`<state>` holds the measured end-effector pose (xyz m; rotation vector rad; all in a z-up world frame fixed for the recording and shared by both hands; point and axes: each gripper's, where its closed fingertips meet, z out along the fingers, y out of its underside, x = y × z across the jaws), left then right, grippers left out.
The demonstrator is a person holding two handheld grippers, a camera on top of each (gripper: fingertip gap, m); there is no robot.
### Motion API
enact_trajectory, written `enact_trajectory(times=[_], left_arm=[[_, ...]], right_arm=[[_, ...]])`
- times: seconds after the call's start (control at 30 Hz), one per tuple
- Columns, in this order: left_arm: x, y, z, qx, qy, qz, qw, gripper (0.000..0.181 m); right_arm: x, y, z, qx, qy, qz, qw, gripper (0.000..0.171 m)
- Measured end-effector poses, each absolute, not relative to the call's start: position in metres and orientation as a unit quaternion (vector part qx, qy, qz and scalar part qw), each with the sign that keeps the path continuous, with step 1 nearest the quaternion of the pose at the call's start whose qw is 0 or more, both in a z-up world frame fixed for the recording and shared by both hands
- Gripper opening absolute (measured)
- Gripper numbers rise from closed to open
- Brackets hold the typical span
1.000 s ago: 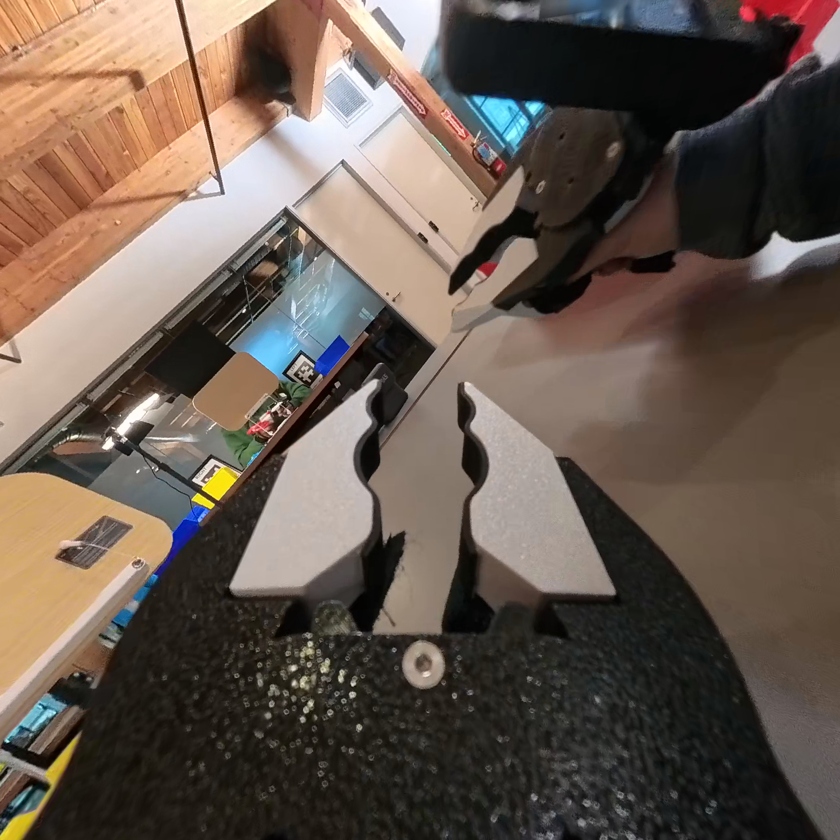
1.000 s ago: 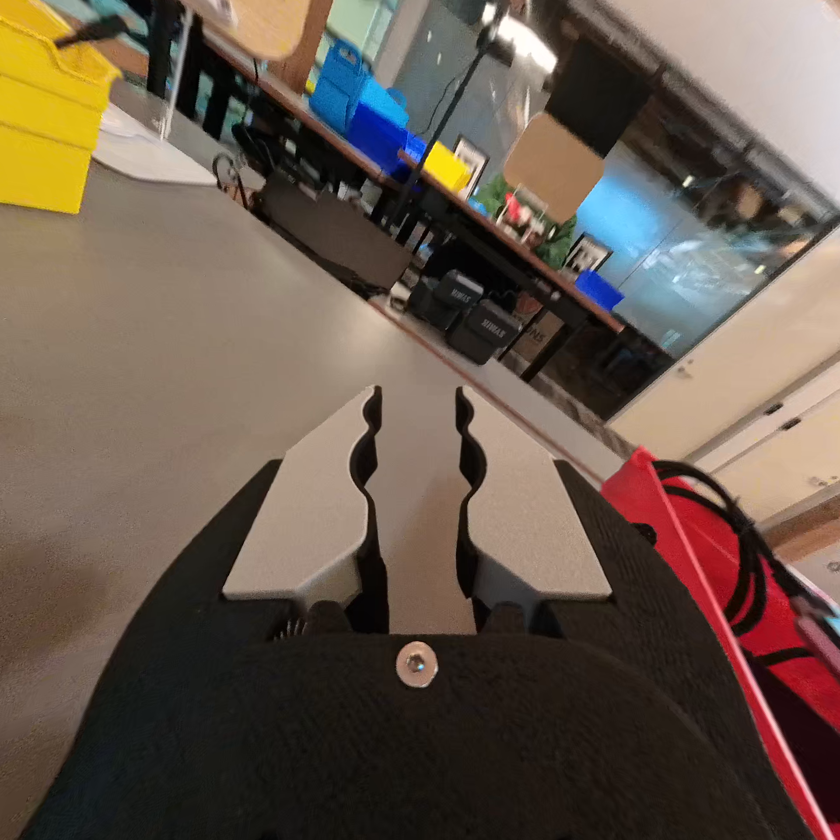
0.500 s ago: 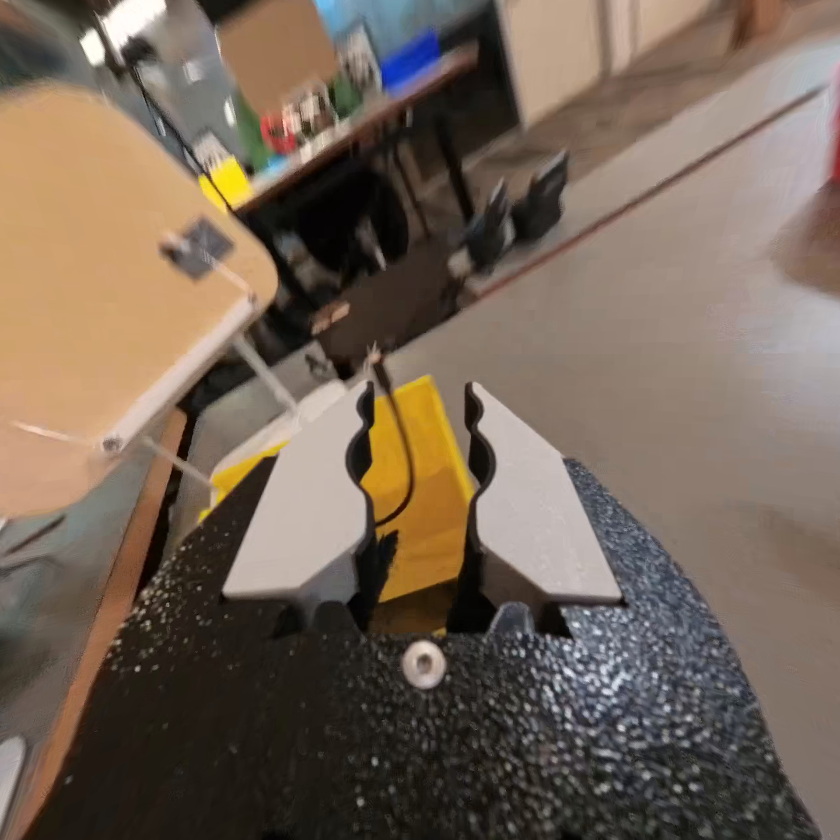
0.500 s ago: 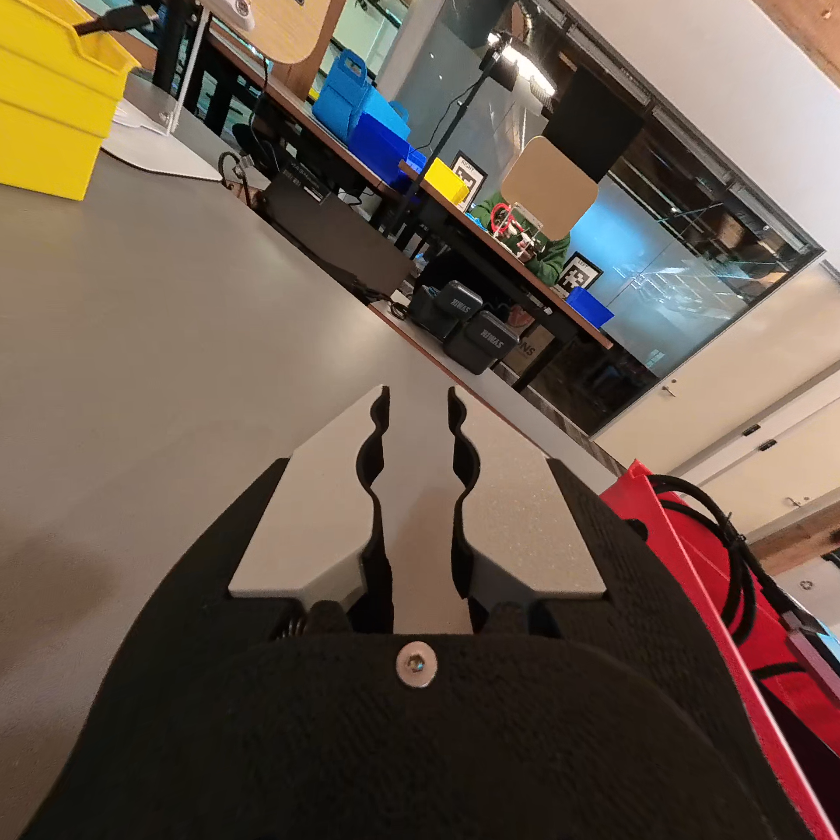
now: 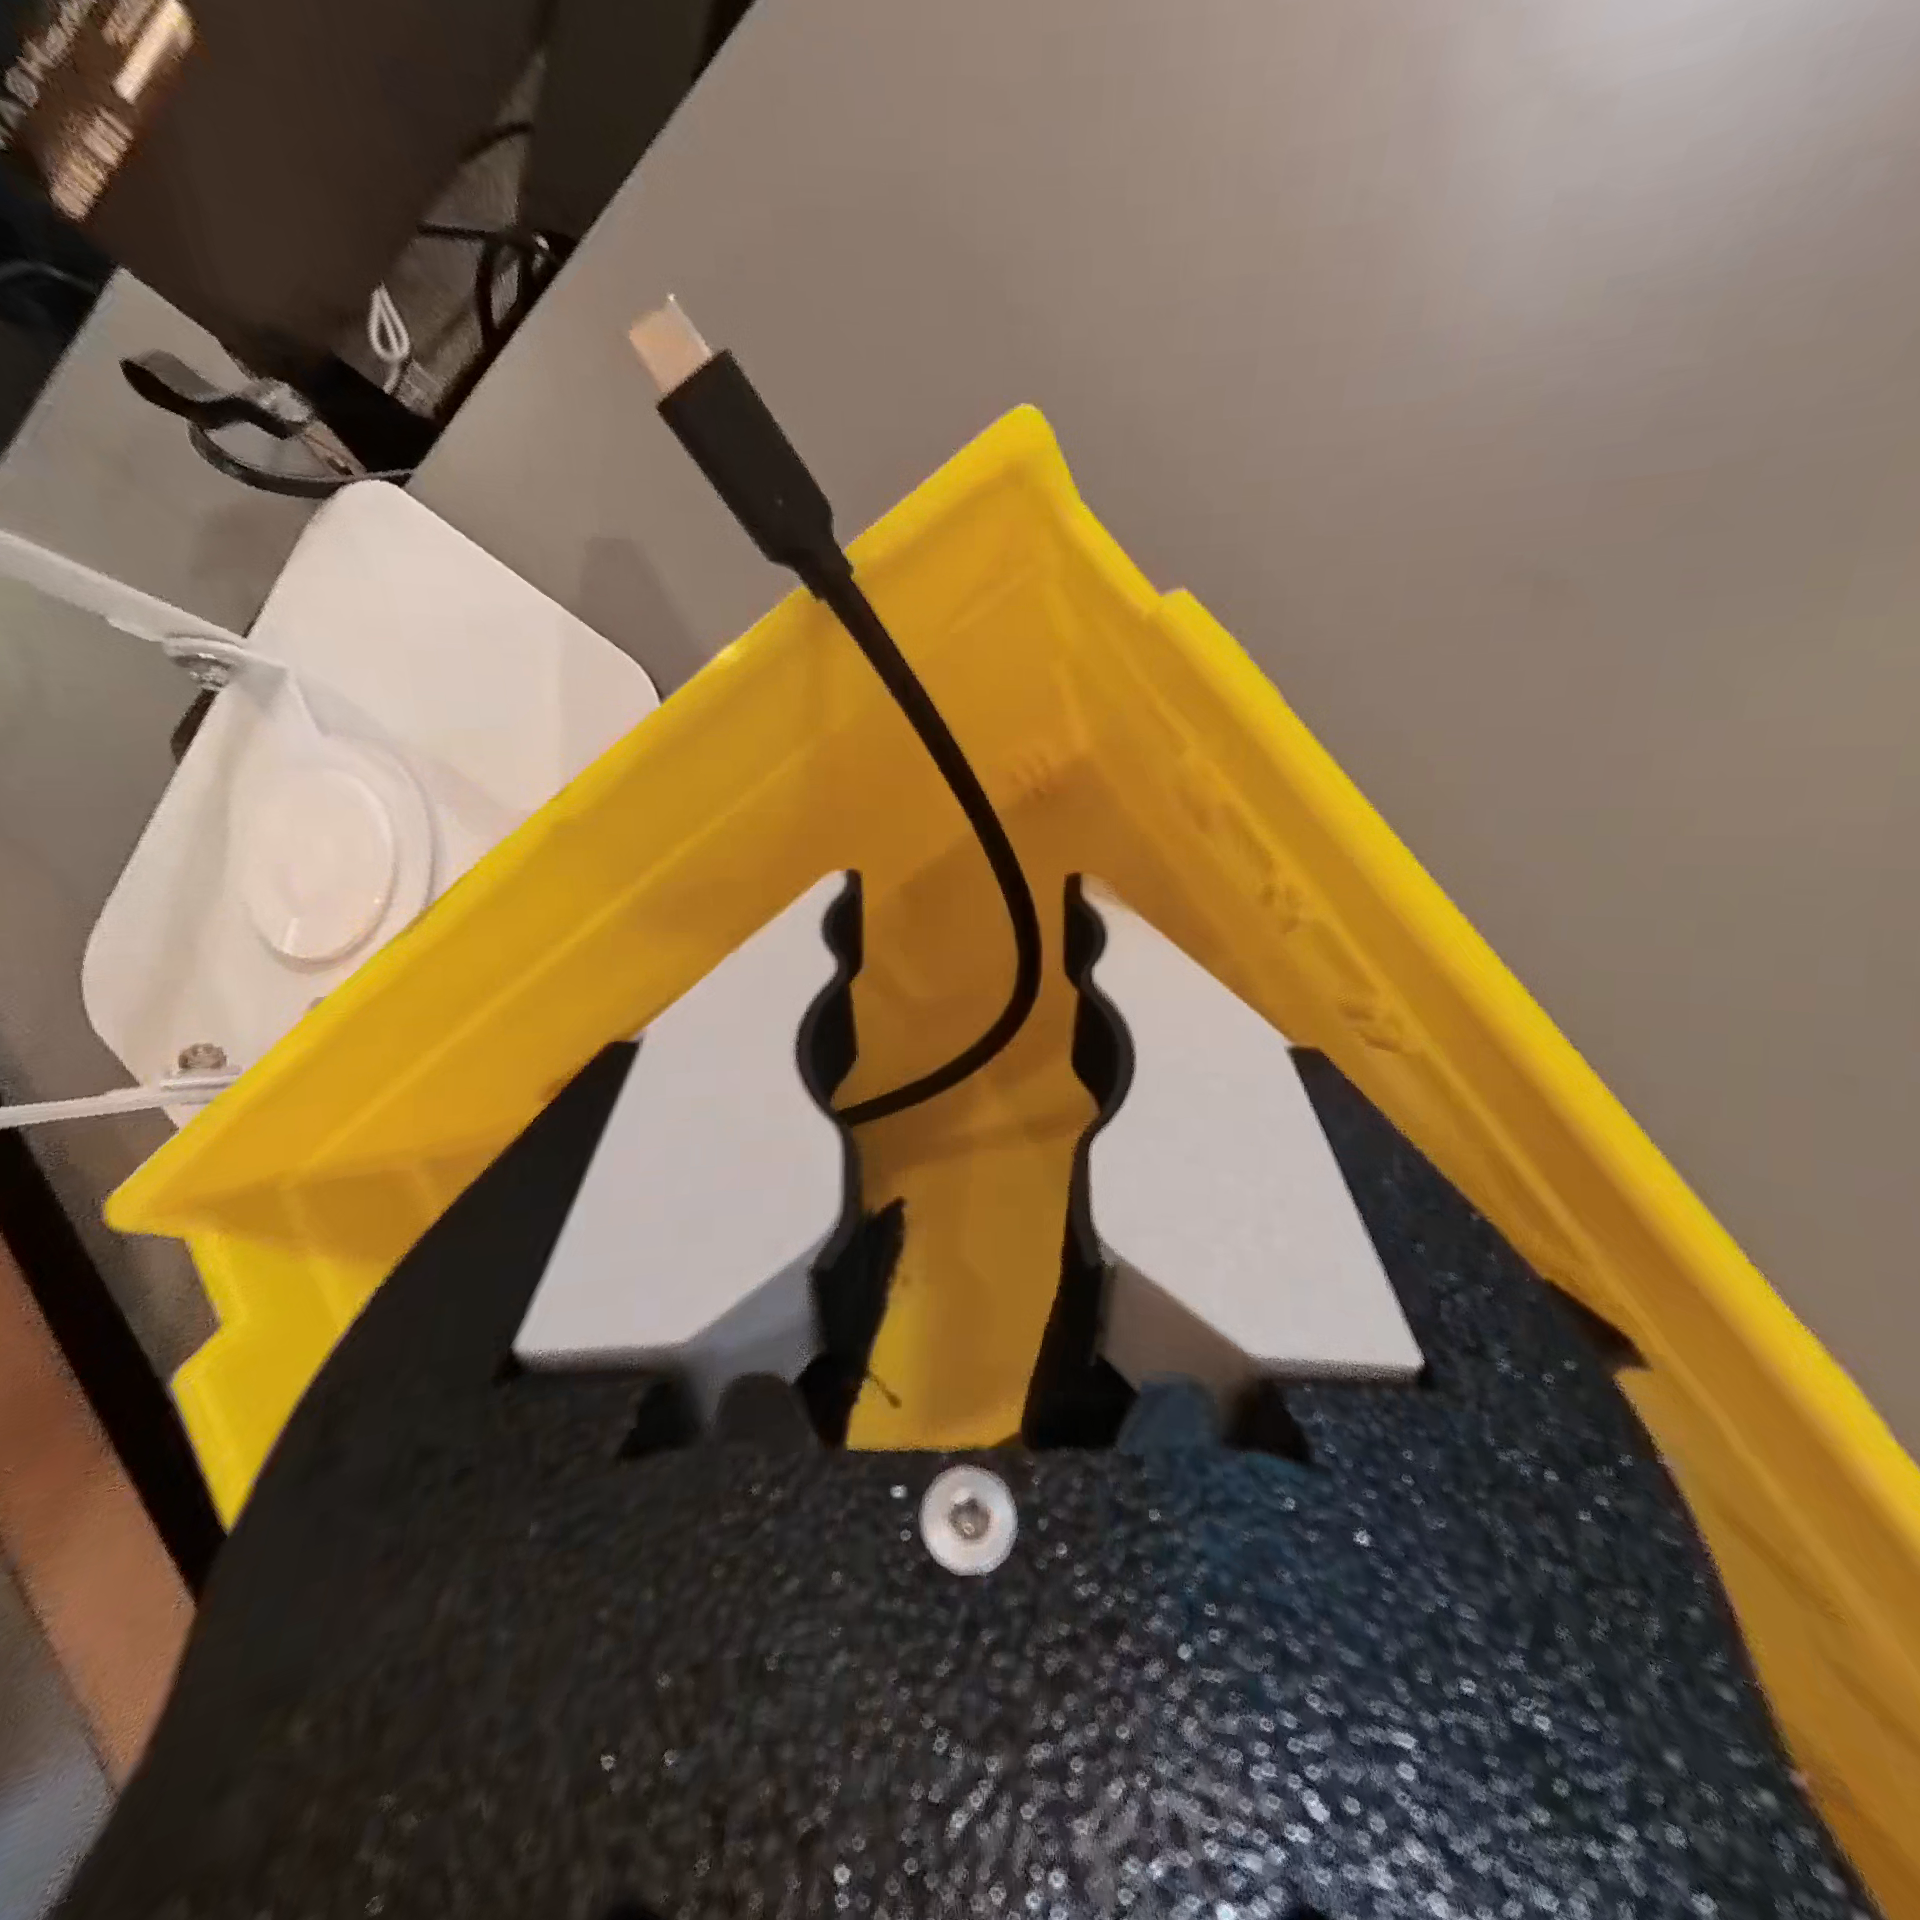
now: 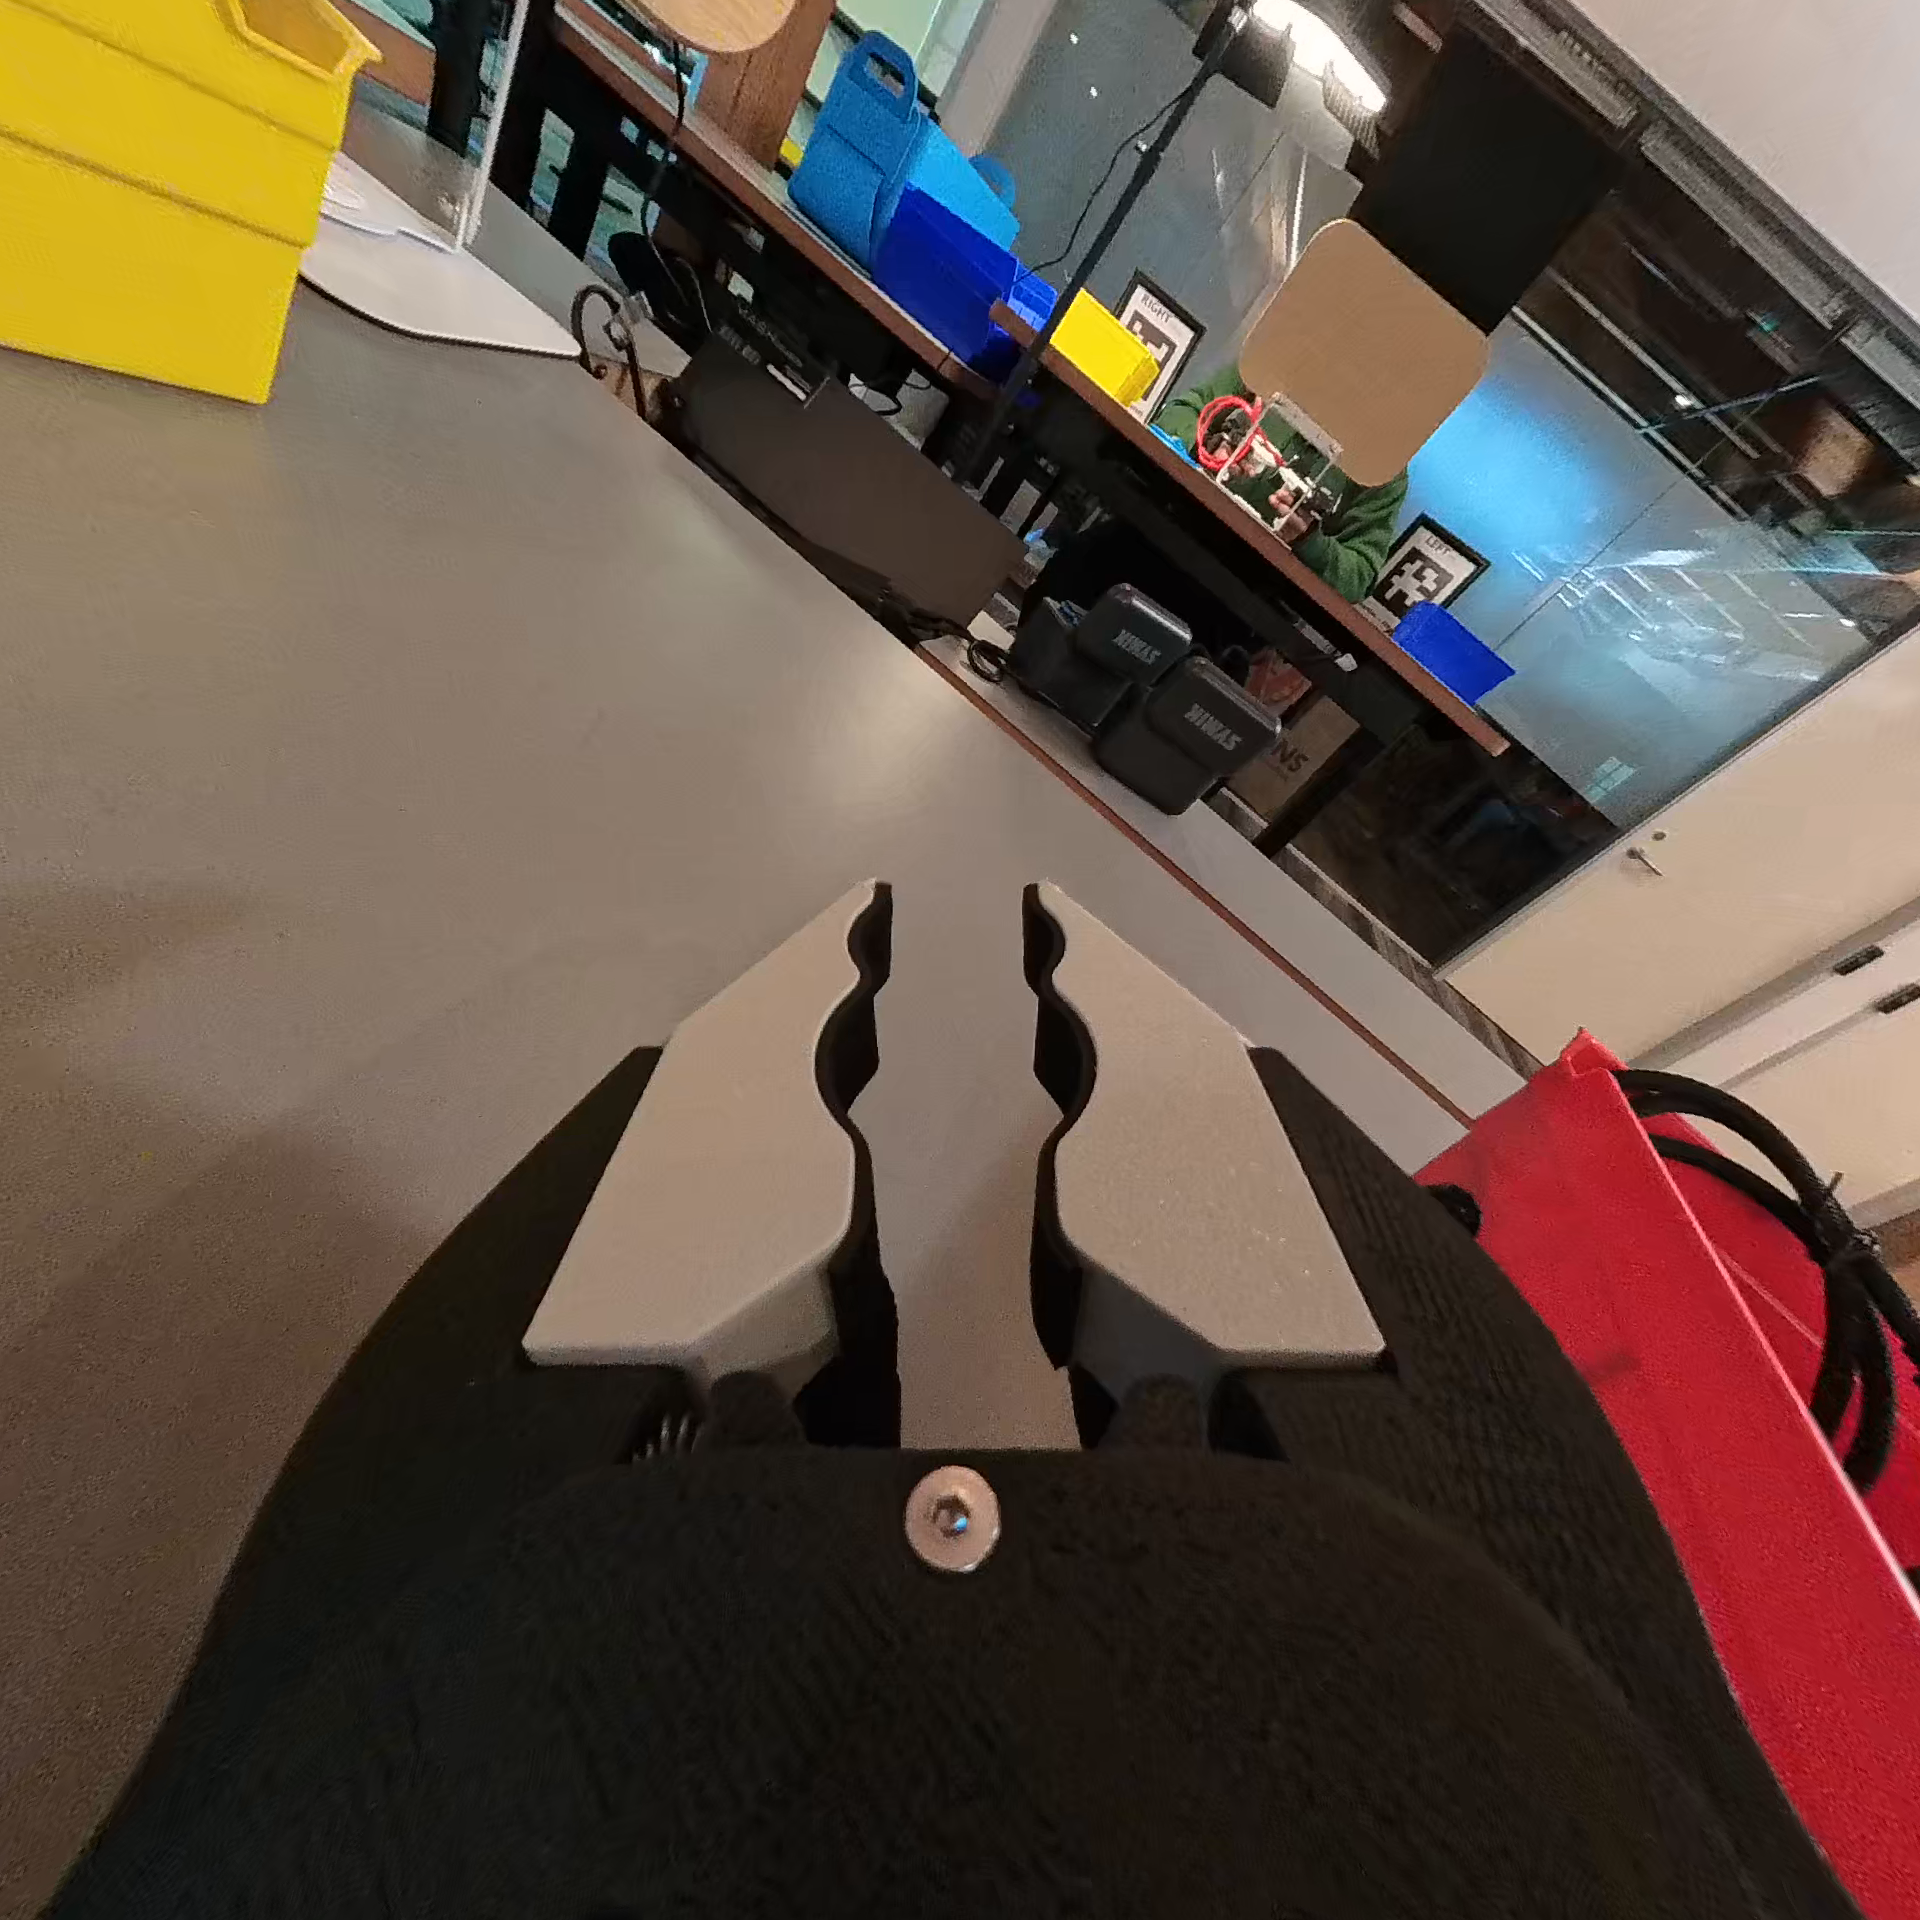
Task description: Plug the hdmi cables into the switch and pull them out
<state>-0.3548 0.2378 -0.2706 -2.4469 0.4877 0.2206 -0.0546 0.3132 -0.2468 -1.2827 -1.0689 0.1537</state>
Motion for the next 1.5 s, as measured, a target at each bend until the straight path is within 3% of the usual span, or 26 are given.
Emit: enact_trajectory(times=[0.03,0.23,0.33,0.6,0.77,0.87,0.97,1.13,1.5], left_arm=[[-0.355,0.24,-0.274,-0.93,0.181,0.081,0.309,0.031],[-0.358,0.239,-0.272,-0.938,0.132,0.054,0.315,0.004],[-0.361,0.234,-0.255,-0.935,0.11,0.045,0.333,0.002],[-0.37,0.212,-0.148,-0.894,0.101,0.148,0.41,0.001],[-0.32,0.209,-0.067,-0.838,0.149,0.172,0.496,0.001],[-0.274,0.212,-0.045,-0.813,0.203,0.174,0.517,0.001],[-0.234,0.218,-0.05,-0.8,0.256,0.195,0.506,0.001],[-0.175,0.234,-0.1,-0.788,0.309,0.244,0.473,0.001],[-0.084,0.264,-0.215,-0.807,0.333,0.187,0.451,0.001]], right_arm=[[-0.055,0.313,-0.247,-0.569,-0.475,0.068,0.668,0.024],[-0.055,0.313,-0.248,-0.569,-0.477,0.068,0.666,0.024],[-0.056,0.313,-0.249,-0.569,-0.48,0.068,0.664,0.024],[-0.055,0.313,-0.247,-0.569,-0.475,0.067,0.668,0.023],[-0.052,0.315,-0.246,-0.57,-0.469,0.062,0.672,0.023],[-0.048,0.32,-0.244,-0.575,-0.459,0.059,0.674,0.023],[-0.04,0.326,-0.243,-0.586,-0.443,0.057,0.676,0.023],[-0.023,0.343,-0.243,-0.615,-0.399,0.048,0.678,0.023],[0.011,0.363,-0.228,-0.627,-0.322,0.028,0.708,0.019]])
